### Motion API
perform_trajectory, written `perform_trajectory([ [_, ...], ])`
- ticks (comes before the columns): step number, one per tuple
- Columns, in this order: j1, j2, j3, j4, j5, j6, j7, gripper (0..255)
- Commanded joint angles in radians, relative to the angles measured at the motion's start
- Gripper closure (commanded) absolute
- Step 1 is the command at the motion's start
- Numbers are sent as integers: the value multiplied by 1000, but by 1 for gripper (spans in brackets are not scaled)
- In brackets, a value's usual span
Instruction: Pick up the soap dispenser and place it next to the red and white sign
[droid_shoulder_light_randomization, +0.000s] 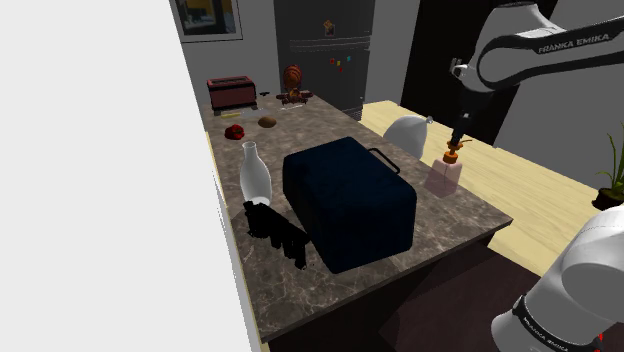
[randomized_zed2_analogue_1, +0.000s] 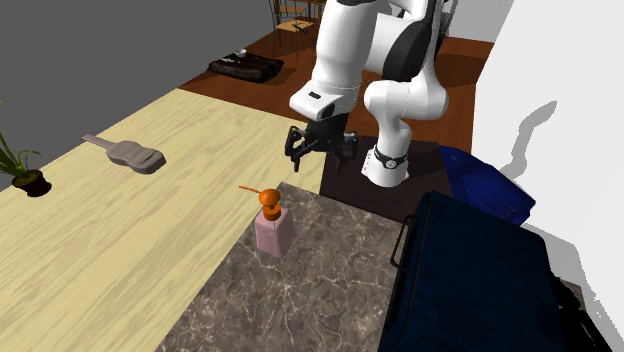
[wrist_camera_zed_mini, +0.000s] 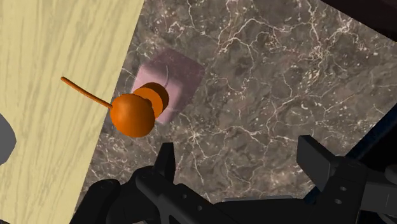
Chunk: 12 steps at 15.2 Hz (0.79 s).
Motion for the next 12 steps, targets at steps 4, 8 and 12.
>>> perform_trajectory([
  [4, 5, 139, -121, 44, 15, 128, -126, 0],
  [8, 27, 281, -220, 109, 83, 222, -250, 0],
  [12, 34, 331, -244, 103, 111, 276, -280, 0],
])
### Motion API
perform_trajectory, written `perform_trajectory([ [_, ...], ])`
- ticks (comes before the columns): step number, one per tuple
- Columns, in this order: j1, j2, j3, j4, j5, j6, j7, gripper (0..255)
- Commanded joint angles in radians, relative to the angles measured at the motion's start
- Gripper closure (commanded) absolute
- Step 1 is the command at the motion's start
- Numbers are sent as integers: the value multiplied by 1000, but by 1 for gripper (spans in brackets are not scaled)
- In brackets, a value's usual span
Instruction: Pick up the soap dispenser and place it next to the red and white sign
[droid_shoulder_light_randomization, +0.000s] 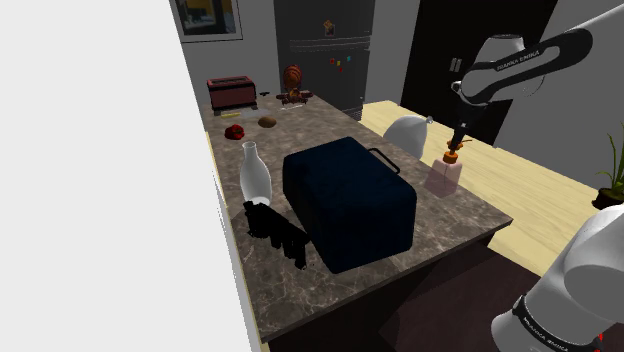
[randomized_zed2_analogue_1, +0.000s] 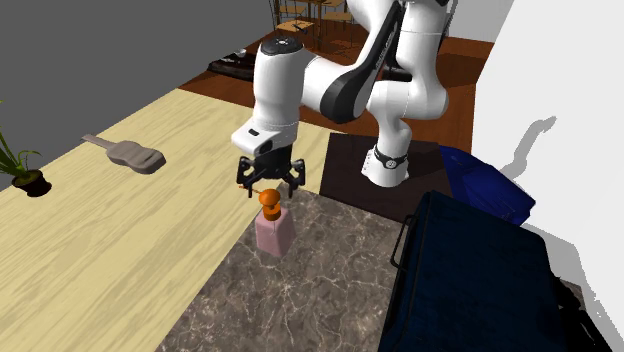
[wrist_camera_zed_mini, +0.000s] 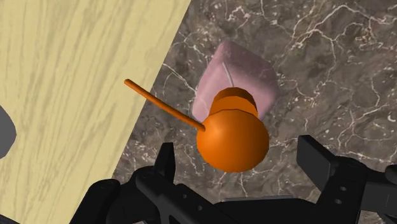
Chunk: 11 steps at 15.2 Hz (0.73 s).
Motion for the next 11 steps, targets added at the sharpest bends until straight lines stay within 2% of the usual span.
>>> perform_trajectory([
  [1, 2, 22, -11, -10, 11, 31, -12, 0],
  [5, 8, 62, -24, -25, 35, 83, -30, 0],
  [11, 8, 62, -24, -25, 35, 83, -31, 0],
])
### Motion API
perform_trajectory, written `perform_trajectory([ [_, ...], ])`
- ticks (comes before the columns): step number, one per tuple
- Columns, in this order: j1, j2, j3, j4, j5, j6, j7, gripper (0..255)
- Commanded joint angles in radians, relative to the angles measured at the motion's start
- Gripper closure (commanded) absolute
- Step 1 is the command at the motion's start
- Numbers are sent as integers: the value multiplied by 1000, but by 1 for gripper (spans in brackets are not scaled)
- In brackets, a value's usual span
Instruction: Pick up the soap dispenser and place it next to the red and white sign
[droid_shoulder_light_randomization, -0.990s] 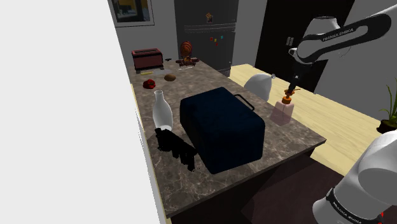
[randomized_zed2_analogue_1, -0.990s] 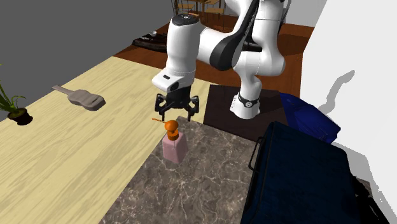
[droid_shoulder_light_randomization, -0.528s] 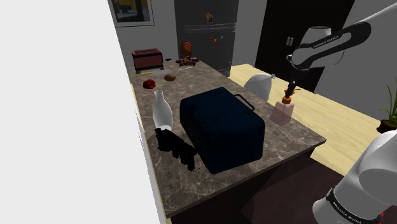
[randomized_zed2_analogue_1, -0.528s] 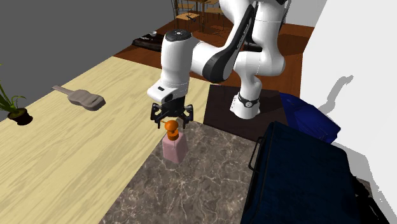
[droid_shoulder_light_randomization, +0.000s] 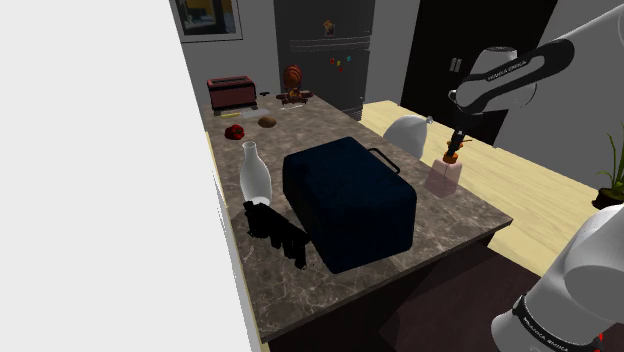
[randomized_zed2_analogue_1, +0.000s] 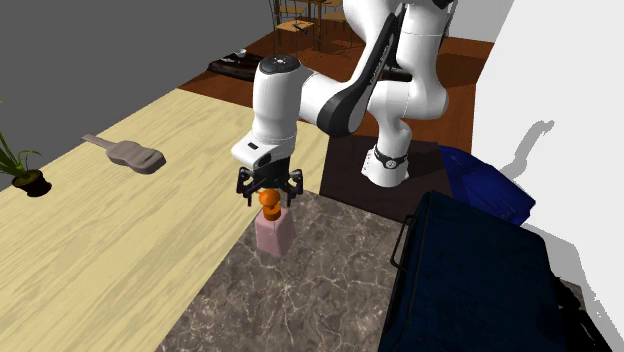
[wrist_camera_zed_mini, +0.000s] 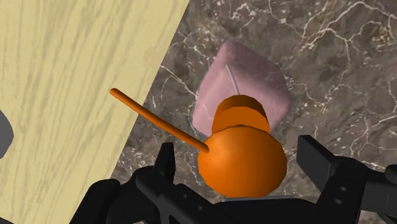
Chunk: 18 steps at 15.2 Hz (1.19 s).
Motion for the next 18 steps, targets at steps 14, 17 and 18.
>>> perform_trajectory([
  [14, -2, -24, 8, 22, -13, -43, 9, 255],
  [17, -4, -45, 16, 46, -22, -87, 16, 255],
  [18, -4, -52, 19, 55, -25, -101, 18, 255],
])
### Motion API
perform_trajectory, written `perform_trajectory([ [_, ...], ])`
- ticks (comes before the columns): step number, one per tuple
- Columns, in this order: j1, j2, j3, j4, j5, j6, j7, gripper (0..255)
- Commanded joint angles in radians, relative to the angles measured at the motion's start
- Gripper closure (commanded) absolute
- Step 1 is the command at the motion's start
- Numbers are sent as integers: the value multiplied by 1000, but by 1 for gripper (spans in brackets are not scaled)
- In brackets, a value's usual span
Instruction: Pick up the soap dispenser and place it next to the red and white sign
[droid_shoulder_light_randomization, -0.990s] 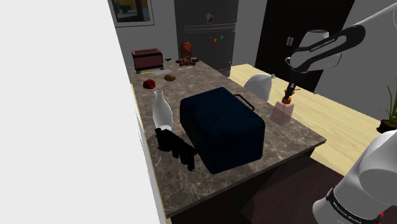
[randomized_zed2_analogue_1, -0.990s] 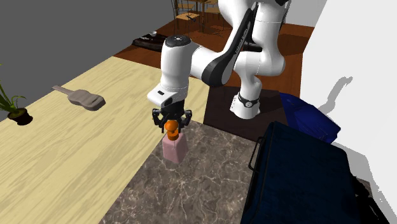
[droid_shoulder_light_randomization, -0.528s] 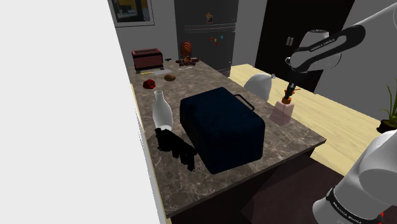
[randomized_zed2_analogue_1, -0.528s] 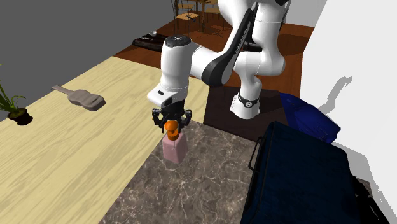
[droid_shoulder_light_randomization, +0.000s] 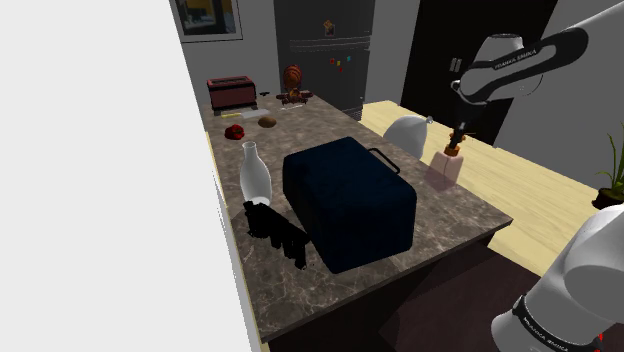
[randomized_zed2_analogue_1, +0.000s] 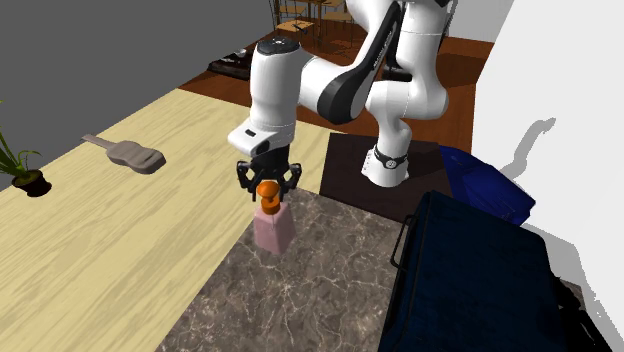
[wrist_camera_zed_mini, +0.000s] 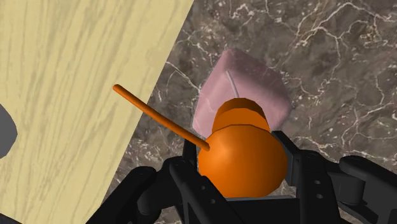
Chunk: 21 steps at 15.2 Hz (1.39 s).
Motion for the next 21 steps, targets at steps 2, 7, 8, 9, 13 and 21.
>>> perform_trajectory([
  [2, -2, -21, 7, 27, -8, -46, 4, 255],
  [7, -3, -46, 20, 74, -15, -116, 9, 255],
  [8, -3, -50, 22, 84, -16, -130, 10, 255],
  [9, -2, -54, 25, 94, -17, -144, 11, 255],
  [13, -2, -68, 33, 137, -18, -199, 12, 255],
  [21, 2, -82, 48, 232, -16, -307, 9, 255],
])
